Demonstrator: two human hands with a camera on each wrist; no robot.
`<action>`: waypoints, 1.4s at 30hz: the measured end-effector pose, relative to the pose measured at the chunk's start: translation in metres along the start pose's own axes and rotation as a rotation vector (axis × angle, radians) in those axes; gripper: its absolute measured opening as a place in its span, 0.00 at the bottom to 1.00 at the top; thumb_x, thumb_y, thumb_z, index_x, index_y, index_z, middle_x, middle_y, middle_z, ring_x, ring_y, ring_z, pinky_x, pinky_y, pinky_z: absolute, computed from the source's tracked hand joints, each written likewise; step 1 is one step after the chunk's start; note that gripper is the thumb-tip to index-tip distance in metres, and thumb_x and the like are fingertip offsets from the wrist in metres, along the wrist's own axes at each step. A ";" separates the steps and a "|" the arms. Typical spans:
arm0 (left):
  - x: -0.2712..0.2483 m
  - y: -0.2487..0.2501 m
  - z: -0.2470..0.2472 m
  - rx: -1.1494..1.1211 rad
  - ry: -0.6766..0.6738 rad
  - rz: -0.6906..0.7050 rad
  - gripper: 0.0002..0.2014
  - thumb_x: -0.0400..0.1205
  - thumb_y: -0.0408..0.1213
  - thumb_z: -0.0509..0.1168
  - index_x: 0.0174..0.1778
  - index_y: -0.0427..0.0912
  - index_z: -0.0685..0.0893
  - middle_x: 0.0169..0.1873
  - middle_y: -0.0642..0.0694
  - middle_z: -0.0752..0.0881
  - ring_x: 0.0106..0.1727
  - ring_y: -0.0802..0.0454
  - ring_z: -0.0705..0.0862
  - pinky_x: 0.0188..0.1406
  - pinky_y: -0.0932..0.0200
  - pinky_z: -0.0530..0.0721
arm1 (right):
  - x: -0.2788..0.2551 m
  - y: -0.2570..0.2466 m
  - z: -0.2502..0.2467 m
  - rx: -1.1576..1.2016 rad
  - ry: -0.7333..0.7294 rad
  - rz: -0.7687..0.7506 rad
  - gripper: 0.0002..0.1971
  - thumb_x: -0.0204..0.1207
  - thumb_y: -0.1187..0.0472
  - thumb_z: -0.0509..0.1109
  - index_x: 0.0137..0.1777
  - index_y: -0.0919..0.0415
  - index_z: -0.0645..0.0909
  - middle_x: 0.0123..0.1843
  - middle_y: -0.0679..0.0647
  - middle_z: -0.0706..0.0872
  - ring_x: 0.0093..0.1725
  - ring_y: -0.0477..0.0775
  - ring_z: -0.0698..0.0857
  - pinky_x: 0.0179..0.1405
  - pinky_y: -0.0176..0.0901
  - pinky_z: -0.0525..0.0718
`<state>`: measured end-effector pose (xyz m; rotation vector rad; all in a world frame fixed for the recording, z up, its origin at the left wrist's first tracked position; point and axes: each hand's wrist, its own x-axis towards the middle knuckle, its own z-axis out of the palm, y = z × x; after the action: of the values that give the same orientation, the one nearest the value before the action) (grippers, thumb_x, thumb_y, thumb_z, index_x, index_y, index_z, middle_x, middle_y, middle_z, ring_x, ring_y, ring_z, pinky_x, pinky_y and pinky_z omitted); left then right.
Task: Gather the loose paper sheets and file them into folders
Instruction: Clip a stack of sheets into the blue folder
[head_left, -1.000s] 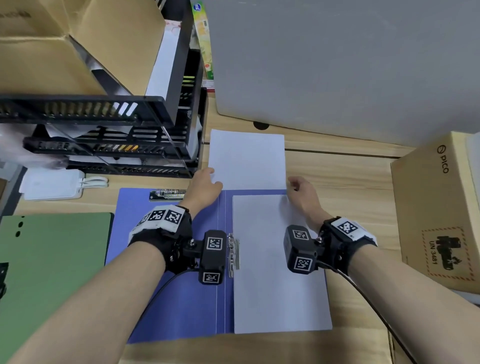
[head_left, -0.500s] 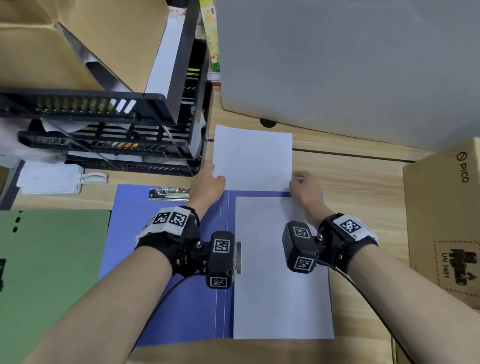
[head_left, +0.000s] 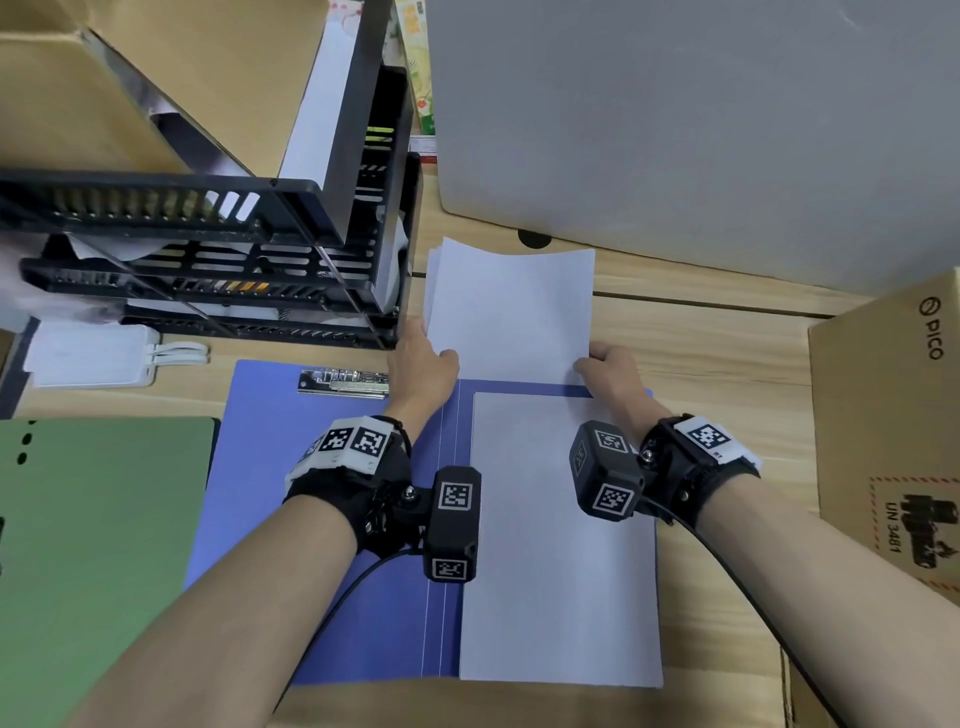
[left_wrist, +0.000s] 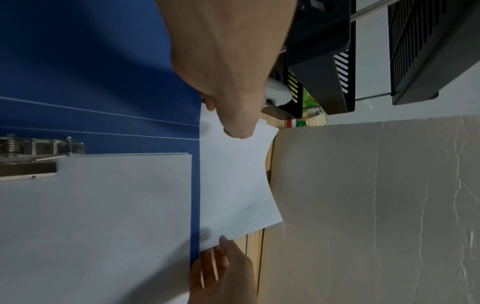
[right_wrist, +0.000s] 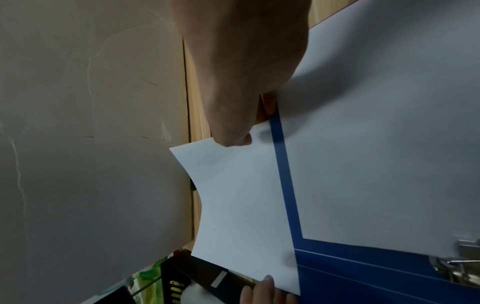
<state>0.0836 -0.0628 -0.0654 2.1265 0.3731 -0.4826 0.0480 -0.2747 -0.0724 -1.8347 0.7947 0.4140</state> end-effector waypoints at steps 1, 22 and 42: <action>0.001 -0.001 -0.001 -0.019 0.000 0.002 0.22 0.80 0.30 0.60 0.72 0.37 0.70 0.65 0.41 0.80 0.64 0.39 0.80 0.63 0.42 0.81 | -0.001 0.000 0.000 0.008 -0.002 0.002 0.16 0.73 0.73 0.56 0.55 0.77 0.80 0.40 0.56 0.77 0.39 0.54 0.72 0.35 0.41 0.69; -0.004 -0.008 -0.013 -0.170 0.033 0.231 0.09 0.85 0.32 0.56 0.59 0.42 0.78 0.52 0.41 0.88 0.54 0.38 0.84 0.56 0.47 0.83 | -0.001 -0.002 -0.009 0.147 0.116 -0.026 0.04 0.77 0.67 0.60 0.48 0.58 0.72 0.36 0.51 0.73 0.35 0.52 0.70 0.31 0.40 0.67; -0.103 0.090 -0.061 -0.563 0.175 0.673 0.12 0.84 0.27 0.56 0.48 0.53 0.74 0.40 0.65 0.82 0.44 0.65 0.80 0.50 0.67 0.77 | -0.117 -0.078 -0.057 0.491 0.442 -0.622 0.06 0.81 0.60 0.57 0.41 0.57 0.67 0.40 0.54 0.65 0.40 0.49 0.64 0.40 0.44 0.65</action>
<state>0.0442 -0.0703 0.0794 1.6070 -0.1183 0.1871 0.0132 -0.2709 0.0750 -1.6040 0.5049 -0.5578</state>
